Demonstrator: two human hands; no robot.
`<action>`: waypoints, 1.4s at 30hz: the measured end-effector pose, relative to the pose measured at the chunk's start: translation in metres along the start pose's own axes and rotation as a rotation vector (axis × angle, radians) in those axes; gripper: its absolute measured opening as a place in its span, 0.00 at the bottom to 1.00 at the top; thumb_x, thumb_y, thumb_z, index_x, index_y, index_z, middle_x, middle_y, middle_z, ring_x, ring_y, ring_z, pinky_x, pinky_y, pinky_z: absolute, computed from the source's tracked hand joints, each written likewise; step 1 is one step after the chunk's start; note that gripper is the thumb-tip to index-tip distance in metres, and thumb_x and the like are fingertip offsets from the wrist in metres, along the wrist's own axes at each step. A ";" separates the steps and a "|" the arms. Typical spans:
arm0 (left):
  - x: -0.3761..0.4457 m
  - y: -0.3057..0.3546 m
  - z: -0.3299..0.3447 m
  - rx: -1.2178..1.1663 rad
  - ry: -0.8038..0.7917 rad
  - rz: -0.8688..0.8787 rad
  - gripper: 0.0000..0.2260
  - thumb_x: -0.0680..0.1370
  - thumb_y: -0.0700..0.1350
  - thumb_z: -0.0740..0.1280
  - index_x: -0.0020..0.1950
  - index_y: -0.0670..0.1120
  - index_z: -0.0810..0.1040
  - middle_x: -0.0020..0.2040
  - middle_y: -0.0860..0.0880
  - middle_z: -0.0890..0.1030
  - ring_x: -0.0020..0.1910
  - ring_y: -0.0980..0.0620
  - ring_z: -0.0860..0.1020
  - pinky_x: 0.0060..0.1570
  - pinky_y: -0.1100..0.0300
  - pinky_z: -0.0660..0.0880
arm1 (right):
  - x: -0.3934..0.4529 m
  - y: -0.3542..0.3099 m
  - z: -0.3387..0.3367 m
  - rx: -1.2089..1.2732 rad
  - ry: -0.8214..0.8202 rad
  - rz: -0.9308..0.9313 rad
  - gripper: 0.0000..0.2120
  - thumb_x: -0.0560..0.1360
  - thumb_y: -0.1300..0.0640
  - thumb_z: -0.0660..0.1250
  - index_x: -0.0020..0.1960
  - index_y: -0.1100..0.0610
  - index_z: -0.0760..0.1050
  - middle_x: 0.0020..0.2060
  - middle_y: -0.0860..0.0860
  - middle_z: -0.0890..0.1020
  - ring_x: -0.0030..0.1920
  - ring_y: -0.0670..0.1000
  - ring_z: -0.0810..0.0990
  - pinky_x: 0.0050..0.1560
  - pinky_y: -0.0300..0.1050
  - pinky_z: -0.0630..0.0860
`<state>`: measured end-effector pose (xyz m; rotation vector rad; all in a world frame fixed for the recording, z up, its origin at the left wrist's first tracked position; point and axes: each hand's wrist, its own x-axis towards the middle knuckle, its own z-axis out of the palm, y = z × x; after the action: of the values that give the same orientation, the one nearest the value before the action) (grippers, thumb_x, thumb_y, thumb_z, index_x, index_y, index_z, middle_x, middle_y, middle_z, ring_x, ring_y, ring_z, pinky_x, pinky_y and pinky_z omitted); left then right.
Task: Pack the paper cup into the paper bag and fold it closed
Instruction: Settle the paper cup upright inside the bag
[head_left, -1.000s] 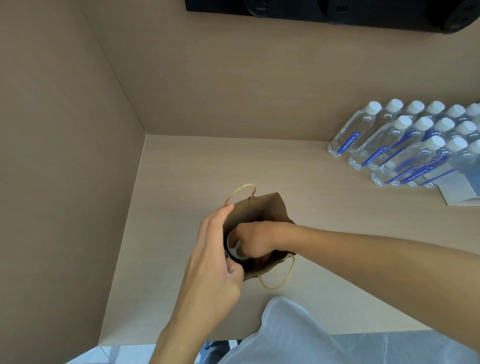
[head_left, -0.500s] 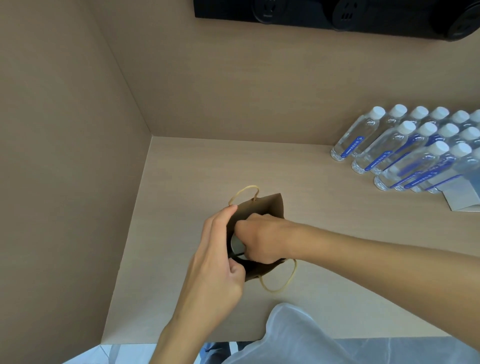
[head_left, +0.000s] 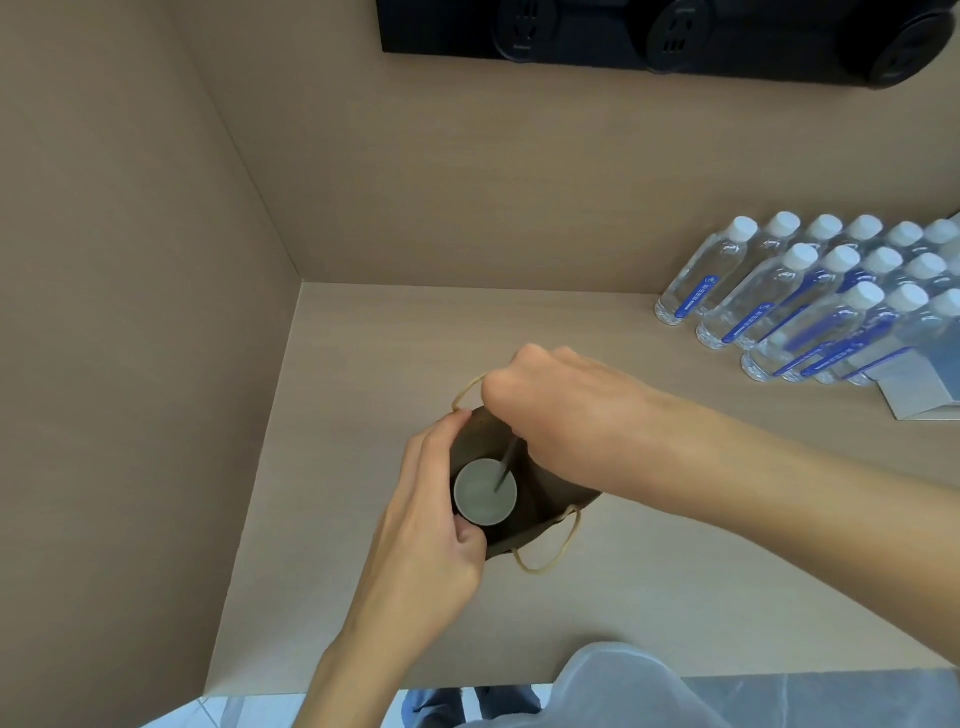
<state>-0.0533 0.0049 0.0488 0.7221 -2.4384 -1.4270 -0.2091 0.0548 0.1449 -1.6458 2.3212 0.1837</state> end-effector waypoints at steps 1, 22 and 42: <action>0.000 0.000 0.000 0.000 0.000 0.000 0.41 0.67 0.36 0.61 0.67 0.76 0.54 0.65 0.64 0.69 0.53 0.61 0.75 0.42 0.67 0.74 | 0.000 -0.001 0.000 0.002 -0.005 -0.009 0.25 0.69 0.71 0.64 0.29 0.50 0.53 0.29 0.51 0.63 0.23 0.49 0.62 0.21 0.40 0.57; -0.002 -0.004 0.005 -0.063 -0.005 -0.036 0.44 0.68 0.31 0.60 0.68 0.76 0.56 0.64 0.63 0.70 0.42 0.55 0.79 0.38 0.66 0.75 | 0.042 0.008 0.066 -0.403 -0.321 -0.218 0.10 0.76 0.65 0.65 0.56 0.59 0.77 0.53 0.54 0.83 0.52 0.58 0.82 0.38 0.48 0.72; 0.002 -0.001 -0.003 0.043 -0.012 -0.016 0.43 0.70 0.33 0.60 0.69 0.76 0.53 0.64 0.67 0.67 0.41 0.57 0.76 0.42 0.53 0.80 | -0.013 0.067 0.039 0.162 0.296 -0.212 0.23 0.70 0.78 0.62 0.56 0.58 0.81 0.50 0.53 0.81 0.52 0.57 0.78 0.47 0.51 0.78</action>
<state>-0.0532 0.0011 0.0497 0.7464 -2.4853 -1.3923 -0.2616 0.1000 0.1075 -1.9257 2.2662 -0.3038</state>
